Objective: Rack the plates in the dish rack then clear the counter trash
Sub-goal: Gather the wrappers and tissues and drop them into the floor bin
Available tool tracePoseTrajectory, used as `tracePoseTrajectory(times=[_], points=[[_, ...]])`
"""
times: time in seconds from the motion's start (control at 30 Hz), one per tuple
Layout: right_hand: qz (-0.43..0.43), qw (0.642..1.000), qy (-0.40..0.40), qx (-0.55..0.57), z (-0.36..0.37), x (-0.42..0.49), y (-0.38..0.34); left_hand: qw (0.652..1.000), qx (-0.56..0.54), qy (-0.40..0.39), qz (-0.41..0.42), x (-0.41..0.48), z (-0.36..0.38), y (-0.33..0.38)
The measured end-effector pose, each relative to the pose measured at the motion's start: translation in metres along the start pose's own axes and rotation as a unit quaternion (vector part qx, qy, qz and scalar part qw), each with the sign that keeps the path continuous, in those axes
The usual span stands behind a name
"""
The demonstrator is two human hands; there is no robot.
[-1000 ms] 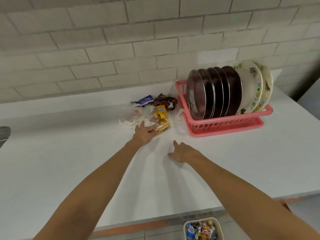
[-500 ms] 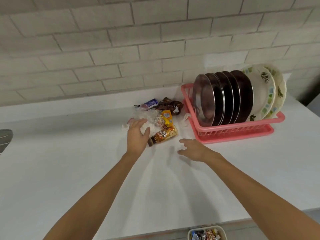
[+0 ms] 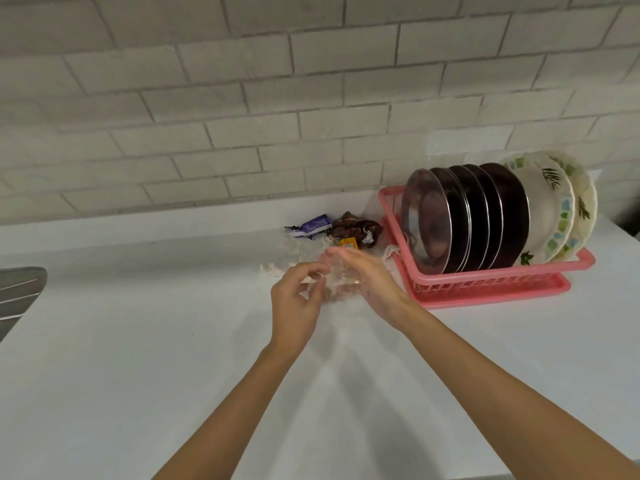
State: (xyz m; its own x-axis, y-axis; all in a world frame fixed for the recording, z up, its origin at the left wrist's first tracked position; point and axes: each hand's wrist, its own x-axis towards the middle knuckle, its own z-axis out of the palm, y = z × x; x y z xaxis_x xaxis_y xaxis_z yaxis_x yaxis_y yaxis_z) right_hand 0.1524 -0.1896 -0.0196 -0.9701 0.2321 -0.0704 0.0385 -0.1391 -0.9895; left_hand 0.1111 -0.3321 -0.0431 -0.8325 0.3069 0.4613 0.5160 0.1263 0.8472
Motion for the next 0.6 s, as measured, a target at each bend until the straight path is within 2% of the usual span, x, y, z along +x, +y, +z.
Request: tracePoseTrajectory(times=[0.2, 0.27, 0.37, 0.47, 0.6], points=[[-0.008, 0.999, 0.036, -0.002, 0.018, -0.003, 0.011, 0.998, -0.034, 0.011, -0.058, 0.001, -0.002, -0.004], [-0.014, 0.998, 0.054, 0.04, 0.023, -0.001, 0.015, 0.986, -0.046, -0.009, -0.162, -0.001, 0.003, -0.003], [-0.024, 0.993, 0.082, 0.084, 0.031, -0.002, 0.013, 0.93, -0.1, -0.112, -0.335, -0.007, 0.016, 0.002], [-0.052, 0.995, 0.091, -0.003, 0.03, -0.001, 0.012, 0.879, -0.209, -0.122, -0.411, -0.011, 0.023, 0.013], [-0.102, 0.977, 0.115, -0.146, 0.016, -0.003, 0.021, 0.875, -0.271, -0.104, -0.387, -0.008, 0.014, 0.017]])
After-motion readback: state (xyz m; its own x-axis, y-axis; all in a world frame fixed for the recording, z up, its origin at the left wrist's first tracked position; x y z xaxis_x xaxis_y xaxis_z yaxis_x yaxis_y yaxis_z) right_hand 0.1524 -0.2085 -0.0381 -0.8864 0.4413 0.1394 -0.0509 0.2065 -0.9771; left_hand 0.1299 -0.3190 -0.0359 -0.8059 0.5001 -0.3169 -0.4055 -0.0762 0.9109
